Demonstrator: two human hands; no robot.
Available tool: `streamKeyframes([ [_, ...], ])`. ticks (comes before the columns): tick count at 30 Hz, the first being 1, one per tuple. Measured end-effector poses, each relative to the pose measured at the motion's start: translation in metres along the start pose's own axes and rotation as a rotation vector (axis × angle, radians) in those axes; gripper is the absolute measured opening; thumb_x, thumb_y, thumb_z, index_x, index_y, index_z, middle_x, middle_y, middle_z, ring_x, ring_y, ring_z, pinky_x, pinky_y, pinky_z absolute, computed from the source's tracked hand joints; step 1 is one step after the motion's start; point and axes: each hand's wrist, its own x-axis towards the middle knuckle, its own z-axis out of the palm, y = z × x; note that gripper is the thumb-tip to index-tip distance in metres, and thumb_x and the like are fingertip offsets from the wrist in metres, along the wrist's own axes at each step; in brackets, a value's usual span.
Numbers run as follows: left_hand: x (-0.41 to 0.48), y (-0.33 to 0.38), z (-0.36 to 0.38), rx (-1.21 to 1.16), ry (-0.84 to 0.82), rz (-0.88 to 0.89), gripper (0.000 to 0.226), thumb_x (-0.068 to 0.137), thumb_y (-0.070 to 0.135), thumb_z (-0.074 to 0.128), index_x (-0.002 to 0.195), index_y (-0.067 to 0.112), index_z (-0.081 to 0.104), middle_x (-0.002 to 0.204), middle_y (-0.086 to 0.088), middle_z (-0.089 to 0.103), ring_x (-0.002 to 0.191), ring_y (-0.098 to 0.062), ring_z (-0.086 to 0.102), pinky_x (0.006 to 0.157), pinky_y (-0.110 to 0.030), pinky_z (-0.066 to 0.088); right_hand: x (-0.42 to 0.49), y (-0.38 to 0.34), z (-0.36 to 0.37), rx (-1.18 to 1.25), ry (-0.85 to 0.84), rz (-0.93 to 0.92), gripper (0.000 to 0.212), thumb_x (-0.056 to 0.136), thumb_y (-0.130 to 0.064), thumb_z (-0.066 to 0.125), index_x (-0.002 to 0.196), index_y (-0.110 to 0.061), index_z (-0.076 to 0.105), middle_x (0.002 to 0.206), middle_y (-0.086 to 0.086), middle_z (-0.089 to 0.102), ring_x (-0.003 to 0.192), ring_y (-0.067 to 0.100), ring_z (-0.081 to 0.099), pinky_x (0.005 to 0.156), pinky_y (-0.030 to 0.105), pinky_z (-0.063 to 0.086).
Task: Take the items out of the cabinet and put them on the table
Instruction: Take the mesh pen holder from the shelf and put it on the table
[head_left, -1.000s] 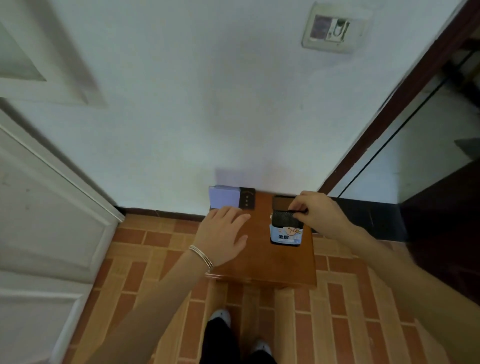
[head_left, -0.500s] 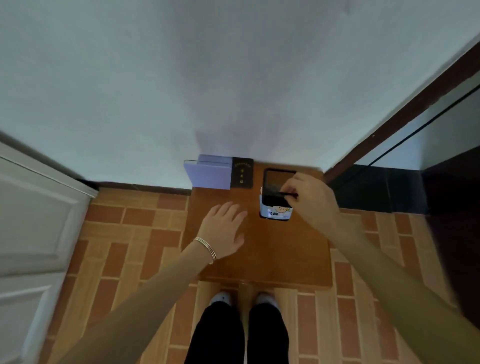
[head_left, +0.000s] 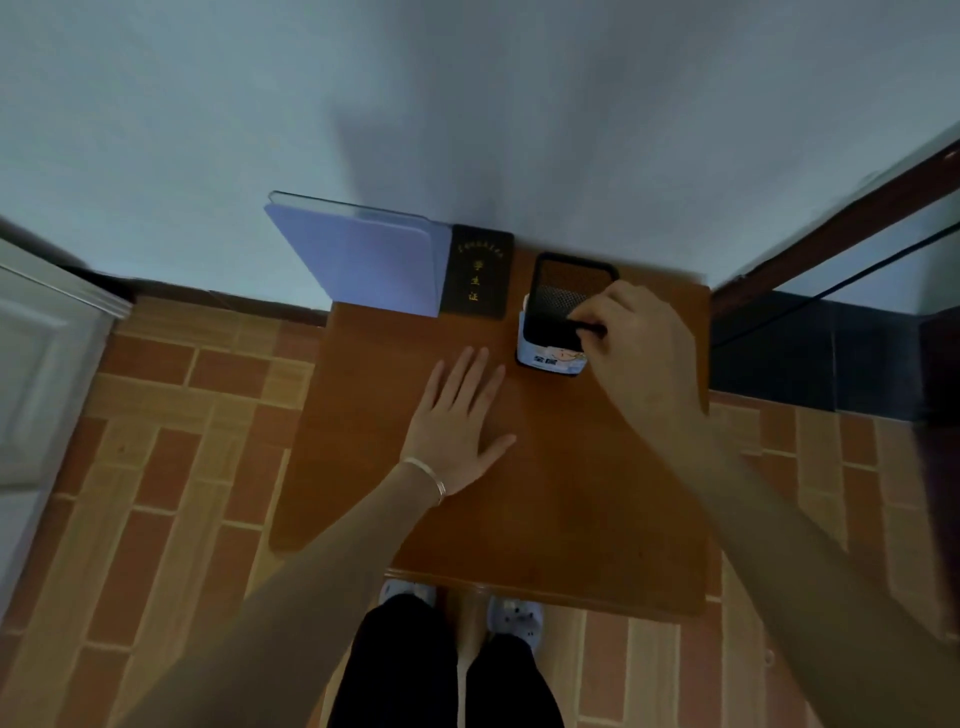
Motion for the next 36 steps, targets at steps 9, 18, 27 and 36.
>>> streamKeyframes([
  [9, 0.000, 0.002, 0.005, -0.090, 0.040, -0.038, 0.076, 0.089, 0.061, 0.034, 0.148, 0.016, 0.021, 0.156, -0.011, 0.014, 0.145, -0.025, 0.005, 0.114, -0.049, 0.012, 0.016, 0.020, 0.013, 0.008, 0.032, 0.041, 0.017, 0.071, 0.002, 0.072, 0.085, -0.006, 0.069, 0.084, 0.012, 0.064, 0.075, 0.026, 0.060, 0.061, 0.032, 0.045],
  [18, 0.001, 0.002, 0.005, -0.105, 0.064, -0.042, 0.073, 0.088, 0.058, 0.035, 0.148, 0.018, 0.021, 0.156, -0.010, 0.017, 0.144, -0.025, 0.009, 0.114, -0.048, 0.012, 0.044, 0.022, 0.034, -0.017, 0.047, -0.033, 0.020, 0.066, 0.005, 0.074, 0.084, -0.005, 0.070, 0.080, 0.013, 0.065, 0.071, 0.030, 0.061, 0.060, 0.037, 0.049],
  [27, 0.001, 0.001, 0.007, -0.107, 0.053, -0.028, 0.074, 0.087, 0.055, 0.041, 0.148, 0.017, 0.025, 0.156, -0.009, 0.015, 0.145, -0.023, 0.006, 0.115, -0.047, 0.010, 0.061, 0.027, 0.046, -0.011, 0.105, -0.056, 0.018, 0.069, 0.004, 0.072, 0.082, -0.008, 0.070, 0.077, 0.010, 0.064, 0.067, 0.027, 0.059, 0.057, 0.032, 0.042],
  [36, 0.000, 0.001, 0.008, -0.108, 0.048, -0.023, 0.073, 0.087, 0.055, 0.039, 0.148, 0.017, 0.024, 0.156, -0.009, 0.016, 0.144, -0.024, 0.007, 0.115, -0.048, 0.010, 0.055, 0.029, 0.050, -0.085, 0.070, -0.123, 0.034, 0.072, -0.001, 0.069, 0.106, -0.007, 0.066, 0.098, 0.013, 0.064, 0.093, 0.031, 0.056, 0.075, 0.039, 0.041],
])
